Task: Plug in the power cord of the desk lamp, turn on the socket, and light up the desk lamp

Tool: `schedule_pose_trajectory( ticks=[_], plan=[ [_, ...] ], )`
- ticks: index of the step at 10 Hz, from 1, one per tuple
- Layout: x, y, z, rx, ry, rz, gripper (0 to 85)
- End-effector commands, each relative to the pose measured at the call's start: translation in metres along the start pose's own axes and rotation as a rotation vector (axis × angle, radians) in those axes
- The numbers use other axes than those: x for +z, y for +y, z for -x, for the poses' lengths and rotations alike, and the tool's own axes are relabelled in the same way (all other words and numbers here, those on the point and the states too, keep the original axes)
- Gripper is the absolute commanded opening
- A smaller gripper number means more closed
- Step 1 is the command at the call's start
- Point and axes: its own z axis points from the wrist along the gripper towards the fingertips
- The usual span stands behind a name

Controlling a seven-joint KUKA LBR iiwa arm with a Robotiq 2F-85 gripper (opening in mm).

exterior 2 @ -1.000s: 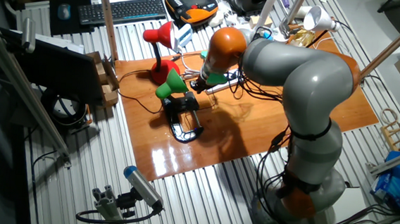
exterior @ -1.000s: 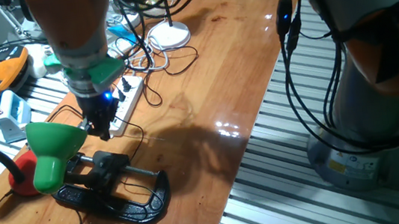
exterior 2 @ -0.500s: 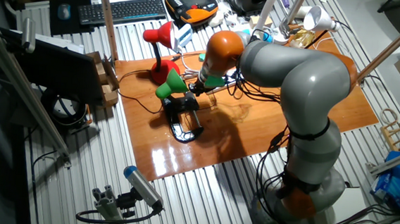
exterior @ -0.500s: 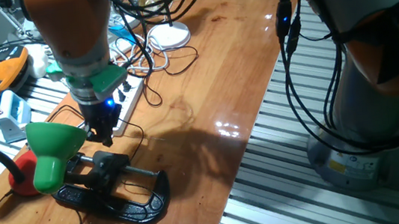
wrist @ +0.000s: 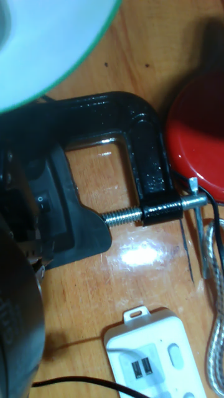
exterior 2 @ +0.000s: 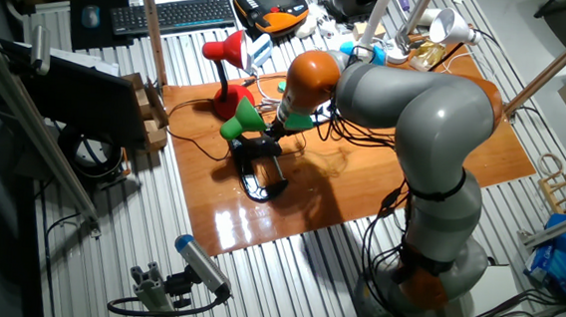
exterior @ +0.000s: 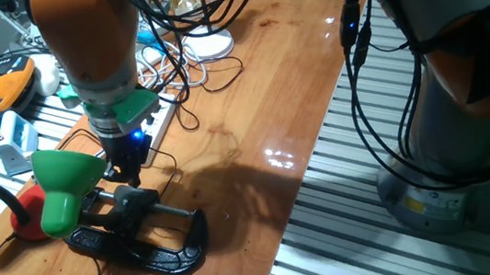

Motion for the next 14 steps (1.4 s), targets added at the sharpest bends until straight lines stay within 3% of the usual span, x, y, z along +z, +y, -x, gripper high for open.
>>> schedule_pose_trajectory(
  ticks=[1, 3, 6, 11, 14],
  plan=[
    [0.0, 0.001, 0.0, 0.001, 0.0, -0.001, 0.0],
    [0.0, 0.008, -0.002, 0.01, 0.006, -0.004, 0.0],
    [0.002, 0.011, -0.004, 0.018, 0.011, 0.016, 0.0],
    [0.008, 0.015, -0.008, 0.054, 0.026, 0.055, 0.0],
    [0.008, 0.016, -0.007, 0.082, 0.033, 0.097, 0.0]
  ],
)
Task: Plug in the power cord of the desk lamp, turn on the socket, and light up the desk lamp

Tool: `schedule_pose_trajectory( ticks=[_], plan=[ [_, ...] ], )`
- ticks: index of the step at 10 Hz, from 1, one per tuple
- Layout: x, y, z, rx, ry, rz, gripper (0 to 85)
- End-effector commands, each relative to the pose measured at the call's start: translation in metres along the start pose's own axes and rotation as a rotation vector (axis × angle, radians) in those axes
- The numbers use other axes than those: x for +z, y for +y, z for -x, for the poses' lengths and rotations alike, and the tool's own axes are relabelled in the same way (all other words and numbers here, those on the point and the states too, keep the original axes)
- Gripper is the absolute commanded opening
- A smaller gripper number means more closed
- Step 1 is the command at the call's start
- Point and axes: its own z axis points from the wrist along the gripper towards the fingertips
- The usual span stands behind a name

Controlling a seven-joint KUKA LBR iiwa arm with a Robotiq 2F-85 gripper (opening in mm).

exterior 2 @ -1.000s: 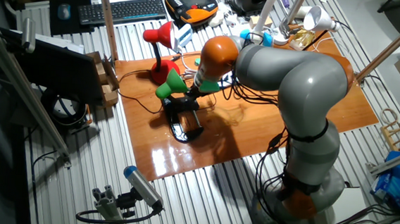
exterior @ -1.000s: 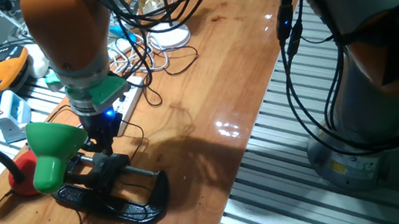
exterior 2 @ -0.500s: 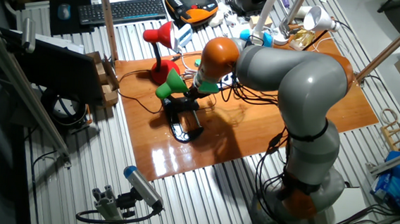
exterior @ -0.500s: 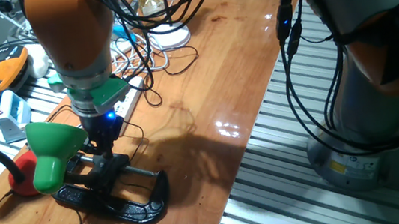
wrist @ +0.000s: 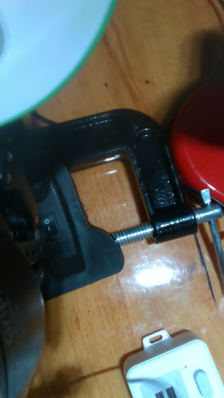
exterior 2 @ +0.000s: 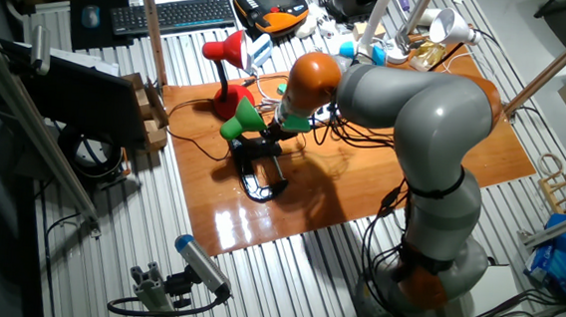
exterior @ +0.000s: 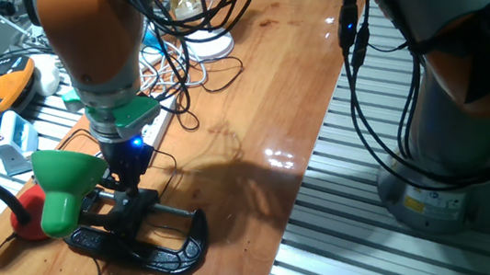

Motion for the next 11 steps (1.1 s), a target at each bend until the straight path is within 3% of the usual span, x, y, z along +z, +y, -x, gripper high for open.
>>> schedule_pose_trajectory(
  ticks=[1, 6, 11],
  plan=[
    [-0.0007, 0.0015, 0.0001, 0.001, -0.004, 0.005, 0.0],
    [-0.0032, 0.0066, 0.0054, -0.011, -0.016, -0.021, 0.0],
    [0.0008, 0.0054, 0.0064, -0.014, -0.021, -0.02, 0.0]
  ],
)
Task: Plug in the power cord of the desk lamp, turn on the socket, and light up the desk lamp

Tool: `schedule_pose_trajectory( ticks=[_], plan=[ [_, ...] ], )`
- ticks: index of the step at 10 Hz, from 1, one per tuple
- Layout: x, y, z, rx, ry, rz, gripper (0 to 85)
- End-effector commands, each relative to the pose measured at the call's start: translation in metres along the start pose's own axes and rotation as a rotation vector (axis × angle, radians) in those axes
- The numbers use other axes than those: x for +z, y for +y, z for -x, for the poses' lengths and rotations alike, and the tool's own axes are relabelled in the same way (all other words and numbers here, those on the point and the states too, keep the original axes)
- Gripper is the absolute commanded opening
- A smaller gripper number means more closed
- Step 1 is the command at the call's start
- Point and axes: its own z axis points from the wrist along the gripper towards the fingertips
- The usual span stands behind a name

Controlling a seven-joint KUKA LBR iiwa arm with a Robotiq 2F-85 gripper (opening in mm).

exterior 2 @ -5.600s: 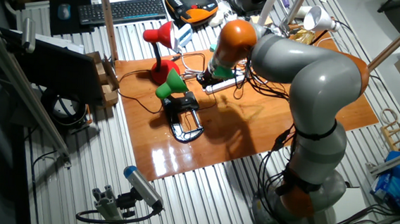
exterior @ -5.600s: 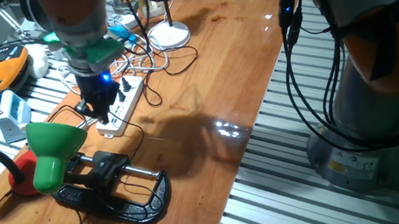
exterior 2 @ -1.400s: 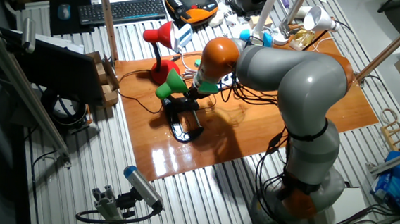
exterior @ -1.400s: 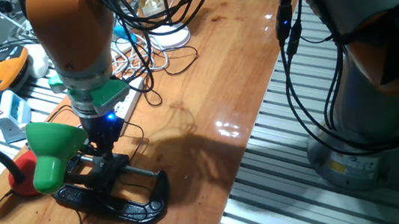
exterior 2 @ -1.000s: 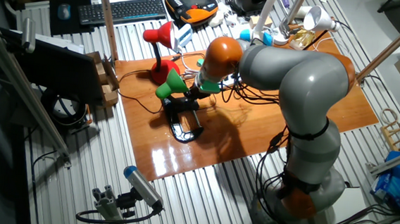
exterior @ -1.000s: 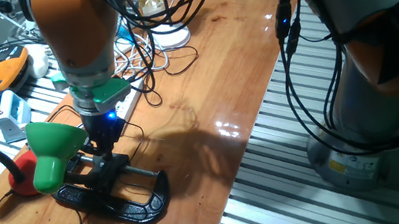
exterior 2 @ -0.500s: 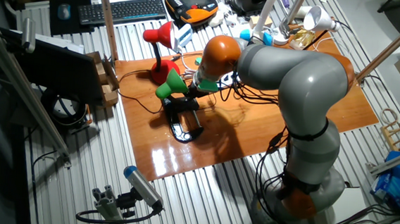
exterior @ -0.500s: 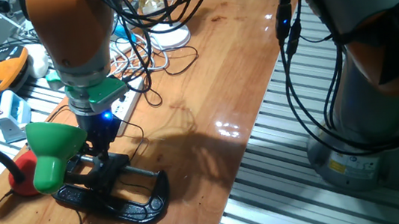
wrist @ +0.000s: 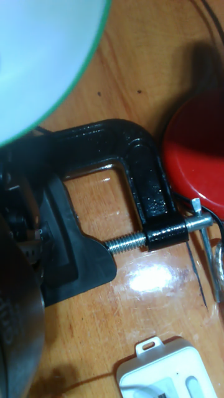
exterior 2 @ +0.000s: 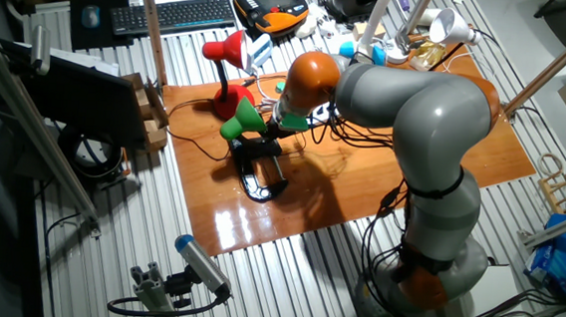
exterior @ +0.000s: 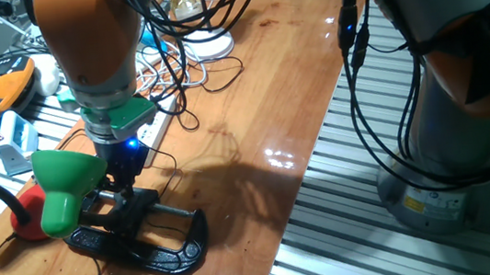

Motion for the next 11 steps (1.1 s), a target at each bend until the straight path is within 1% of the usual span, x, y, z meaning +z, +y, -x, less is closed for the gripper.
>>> schedule_pose_trajectory(
  ticks=[1, 9, 11],
  plan=[
    [0.0003, 0.0004, 0.0001, 0.0, 0.0, 0.0, 0.0],
    [0.0043, 0.0033, 0.0006, 0.003, -0.003, 0.002, 0.0],
    [0.0057, 0.0033, 0.001, 0.001, -0.005, -0.002, 0.0]
  ],
)
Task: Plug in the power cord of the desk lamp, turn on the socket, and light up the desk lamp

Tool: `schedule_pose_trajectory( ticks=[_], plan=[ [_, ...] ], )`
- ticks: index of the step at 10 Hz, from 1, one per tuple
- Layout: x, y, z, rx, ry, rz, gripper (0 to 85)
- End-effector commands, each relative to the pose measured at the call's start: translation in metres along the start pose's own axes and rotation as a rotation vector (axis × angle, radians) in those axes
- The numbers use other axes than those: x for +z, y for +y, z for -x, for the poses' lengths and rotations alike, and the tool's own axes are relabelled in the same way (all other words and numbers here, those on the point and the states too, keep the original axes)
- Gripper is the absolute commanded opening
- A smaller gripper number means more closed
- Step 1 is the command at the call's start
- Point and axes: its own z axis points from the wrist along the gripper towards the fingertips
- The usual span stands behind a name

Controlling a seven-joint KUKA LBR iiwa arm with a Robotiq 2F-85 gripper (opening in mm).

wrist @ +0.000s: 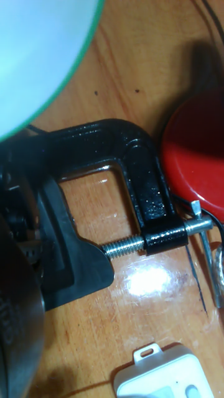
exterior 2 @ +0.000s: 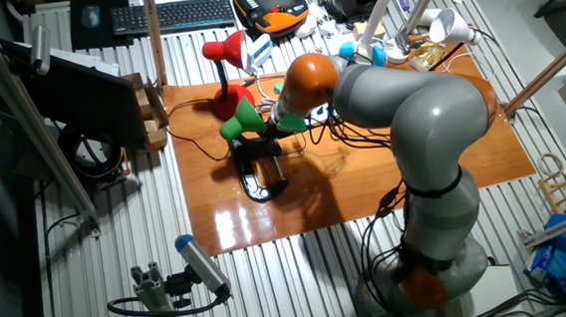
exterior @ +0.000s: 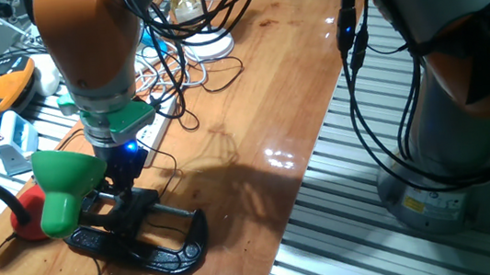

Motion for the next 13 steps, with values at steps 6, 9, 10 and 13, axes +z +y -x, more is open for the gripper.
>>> schedule_pose_trajectory(
  ticks=[6, 9, 10, 13],
  plan=[
    [0.002, -0.0008, 0.0001, -0.002, 0.0, 0.001, 0.0],
    [0.0025, -0.0016, 0.0004, -0.002, 0.0, 0.001, 0.0],
    [0.0027, -0.002, 0.0006, -0.003, -0.001, 0.0, 0.0],
    [0.0027, -0.003, 0.0009, -0.006, -0.003, -0.003, 0.0]
  ],
)
